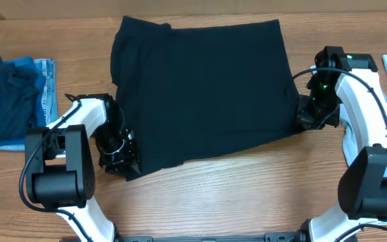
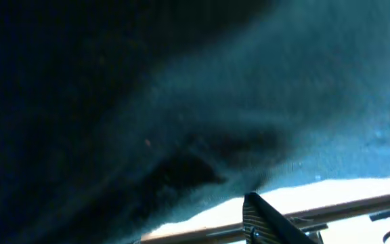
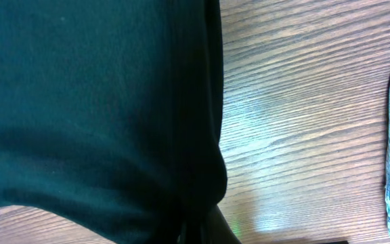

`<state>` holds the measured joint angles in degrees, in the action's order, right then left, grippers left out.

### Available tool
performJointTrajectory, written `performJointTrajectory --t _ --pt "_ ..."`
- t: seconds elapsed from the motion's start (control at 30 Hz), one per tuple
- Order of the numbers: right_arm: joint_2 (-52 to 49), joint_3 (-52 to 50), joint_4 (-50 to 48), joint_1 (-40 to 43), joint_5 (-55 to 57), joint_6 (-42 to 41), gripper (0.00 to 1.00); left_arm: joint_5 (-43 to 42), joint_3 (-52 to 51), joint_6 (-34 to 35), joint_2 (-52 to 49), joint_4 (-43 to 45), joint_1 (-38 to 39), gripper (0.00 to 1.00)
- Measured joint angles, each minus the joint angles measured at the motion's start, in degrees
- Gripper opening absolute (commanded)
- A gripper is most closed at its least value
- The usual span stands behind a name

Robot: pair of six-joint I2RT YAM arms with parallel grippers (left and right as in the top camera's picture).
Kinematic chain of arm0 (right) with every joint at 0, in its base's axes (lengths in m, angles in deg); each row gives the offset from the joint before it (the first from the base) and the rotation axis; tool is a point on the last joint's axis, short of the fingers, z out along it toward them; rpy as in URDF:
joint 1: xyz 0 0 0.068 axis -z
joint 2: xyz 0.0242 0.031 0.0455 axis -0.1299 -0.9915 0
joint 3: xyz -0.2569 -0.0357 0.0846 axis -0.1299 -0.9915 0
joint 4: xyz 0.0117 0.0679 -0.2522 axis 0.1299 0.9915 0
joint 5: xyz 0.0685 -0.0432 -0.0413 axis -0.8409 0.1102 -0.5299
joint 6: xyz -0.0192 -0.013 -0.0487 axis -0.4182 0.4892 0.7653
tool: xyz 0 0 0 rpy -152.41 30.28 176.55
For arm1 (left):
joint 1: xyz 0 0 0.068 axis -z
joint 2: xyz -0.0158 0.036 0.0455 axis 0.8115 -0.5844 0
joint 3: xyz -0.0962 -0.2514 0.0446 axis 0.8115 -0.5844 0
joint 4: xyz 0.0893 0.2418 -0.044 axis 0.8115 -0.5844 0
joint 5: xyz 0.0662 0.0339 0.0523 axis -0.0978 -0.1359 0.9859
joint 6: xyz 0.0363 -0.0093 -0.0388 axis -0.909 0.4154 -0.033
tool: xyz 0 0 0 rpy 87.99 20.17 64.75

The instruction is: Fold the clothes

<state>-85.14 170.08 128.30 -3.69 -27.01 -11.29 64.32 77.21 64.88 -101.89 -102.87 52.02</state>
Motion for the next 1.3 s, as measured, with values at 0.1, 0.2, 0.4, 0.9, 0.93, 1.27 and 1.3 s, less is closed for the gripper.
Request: performJointTrajectory --t 0.1,0.2,0.4,0.9,0.93,1.27,1.3 --pt "0.0 0.0 0.0 0.0 0.0 0.0 0.04 0.0 -0.1 1.3 0.0 1.2 0.0 0.30" --pt "0.0 0.0 0.0 0.0 0.0 0.0 0.04 0.0 -0.1 1.8 0.0 1.9 0.0 0.04" --pt "0.0 0.0 -0.1 0.0 0.0 0.0 0.04 0.0 -0.1 1.9 0.1 0.3 0.0 0.04" --pt "0.8 0.0 1.7 0.0 -0.6 0.0 0.04 0.7 -0.2 1.9 26.0 1.8 0.0 0.04" --pt "1.3 0.0 1.8 0.0 -0.7 0.0 0.04 0.7 -0.2 1.9 26.5 1.8 0.0 0.04" --pt "6.1 -3.5 3.5 0.0 -1.2 -0.4 0.04 0.9 -0.2 2.0 33.1 1.8 0.0 0.04" --pt "6.4 -5.2 2.9 0.0 -1.2 -0.6 0.04 1.2 -0.2 2.2 34.3 1.8 0.0 0.04"
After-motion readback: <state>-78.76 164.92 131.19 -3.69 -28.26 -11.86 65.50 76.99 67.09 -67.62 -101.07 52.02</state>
